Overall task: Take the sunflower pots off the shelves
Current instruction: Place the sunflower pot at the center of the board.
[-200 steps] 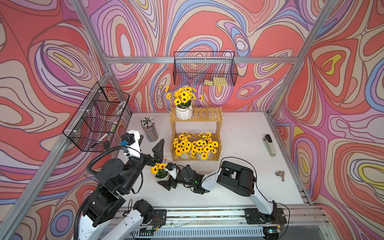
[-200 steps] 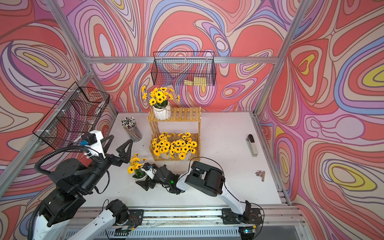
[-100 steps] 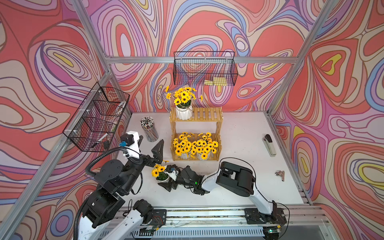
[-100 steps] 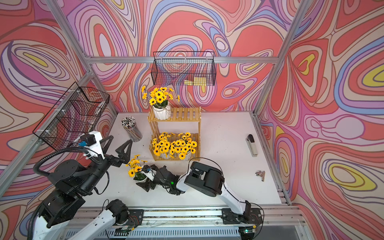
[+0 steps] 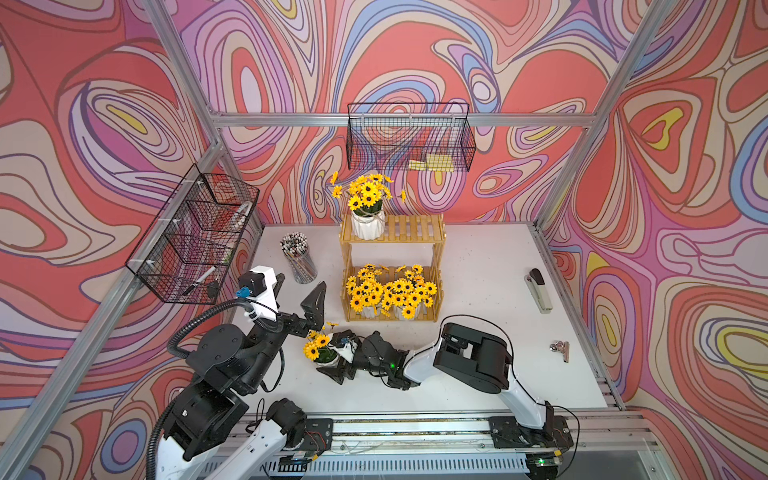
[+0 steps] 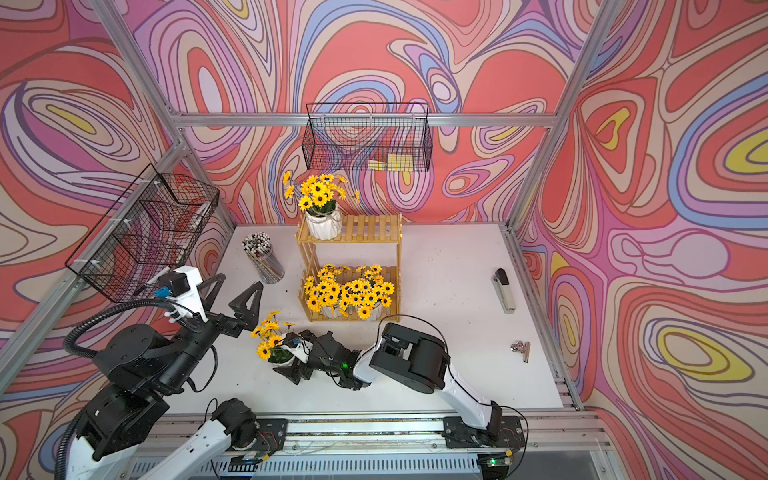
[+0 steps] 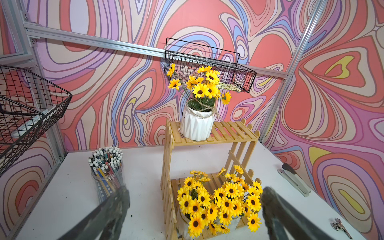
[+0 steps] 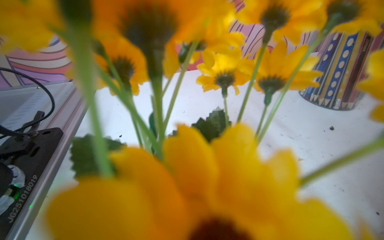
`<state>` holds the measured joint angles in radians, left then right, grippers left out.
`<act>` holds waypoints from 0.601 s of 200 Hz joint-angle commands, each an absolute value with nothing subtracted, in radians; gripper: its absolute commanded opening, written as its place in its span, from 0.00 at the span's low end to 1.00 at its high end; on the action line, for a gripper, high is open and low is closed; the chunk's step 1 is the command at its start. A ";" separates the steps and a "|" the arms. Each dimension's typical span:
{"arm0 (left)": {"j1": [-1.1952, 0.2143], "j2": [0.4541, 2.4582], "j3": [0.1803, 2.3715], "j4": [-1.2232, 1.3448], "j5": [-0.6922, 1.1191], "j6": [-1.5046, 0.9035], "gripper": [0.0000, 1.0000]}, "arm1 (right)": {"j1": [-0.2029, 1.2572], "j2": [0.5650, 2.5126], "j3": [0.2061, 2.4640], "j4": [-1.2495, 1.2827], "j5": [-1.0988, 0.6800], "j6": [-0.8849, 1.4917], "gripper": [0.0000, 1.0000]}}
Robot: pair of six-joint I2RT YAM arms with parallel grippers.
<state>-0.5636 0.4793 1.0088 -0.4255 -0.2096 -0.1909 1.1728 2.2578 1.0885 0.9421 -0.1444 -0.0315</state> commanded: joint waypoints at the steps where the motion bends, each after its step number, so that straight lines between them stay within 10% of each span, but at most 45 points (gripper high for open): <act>1: -0.563 0.473 1.003 -0.405 -0.215 -0.192 1.00 | 1.180 2.265 1.078 0.795 -0.184 -0.047 0.59; 120: -0.563 0.478 1.008 -0.406 -0.217 -0.190 1.00 | 1.180 2.252 1.093 0.786 -0.260 -0.041 0.98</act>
<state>-0.5636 0.4793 1.0073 -0.4255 -0.2096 -0.1909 1.1721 2.2513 1.1000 0.9005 -0.2073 -0.0414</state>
